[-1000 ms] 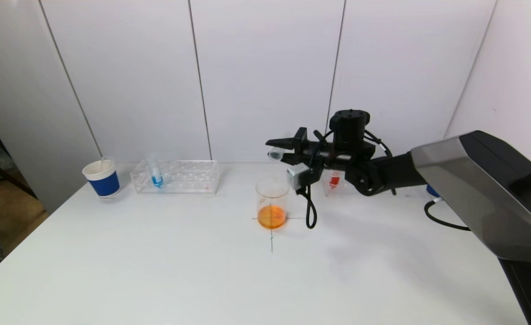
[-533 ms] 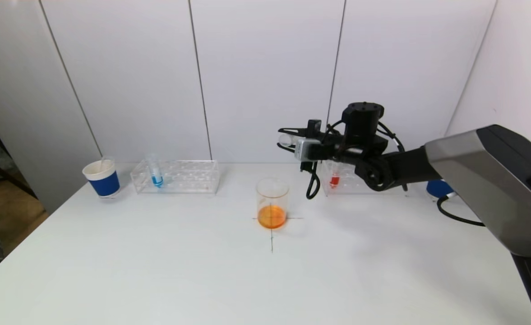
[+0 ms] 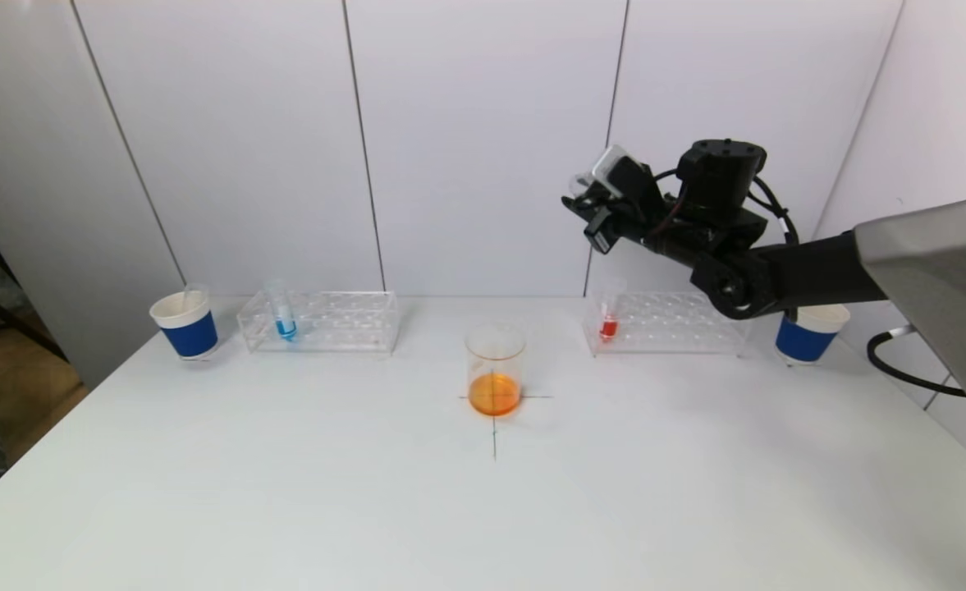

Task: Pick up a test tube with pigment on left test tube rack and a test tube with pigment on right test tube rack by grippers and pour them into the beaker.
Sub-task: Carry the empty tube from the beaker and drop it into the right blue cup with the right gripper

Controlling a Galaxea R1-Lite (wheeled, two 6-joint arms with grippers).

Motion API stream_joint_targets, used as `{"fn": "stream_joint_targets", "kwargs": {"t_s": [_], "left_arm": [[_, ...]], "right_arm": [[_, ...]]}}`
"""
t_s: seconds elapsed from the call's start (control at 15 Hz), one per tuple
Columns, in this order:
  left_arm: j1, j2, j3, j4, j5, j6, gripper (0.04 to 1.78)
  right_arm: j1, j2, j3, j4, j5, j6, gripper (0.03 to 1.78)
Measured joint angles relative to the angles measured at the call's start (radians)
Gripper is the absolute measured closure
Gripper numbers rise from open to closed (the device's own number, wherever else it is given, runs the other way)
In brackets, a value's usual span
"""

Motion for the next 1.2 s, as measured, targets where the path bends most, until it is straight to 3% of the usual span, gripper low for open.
{"fn": "stream_joint_targets", "kwargs": {"t_s": [0.13,0.33,0.73,1.0,1.2], "left_arm": [[0.0,0.0,0.0,0.0,0.0,0.0,0.06],[0.0,0.0,0.0,0.0,0.0,-0.001,0.06],[0.0,0.0,0.0,0.0,0.0,-0.001,0.06],[0.0,0.0,0.0,0.0,0.0,0.0,0.06],[0.0,0.0,0.0,0.0,0.0,0.0,0.06]], "right_arm": [[-0.031,-0.044,0.004,0.067,-0.088,0.124,1.28],[-0.099,-0.109,0.013,0.133,-0.104,0.296,1.28],[-0.284,-0.202,0.118,0.123,-0.106,0.428,1.28],[-0.399,-0.214,0.16,0.128,-0.112,0.56,1.28],[-0.464,-0.21,0.167,0.137,-0.185,0.588,1.28]]}}
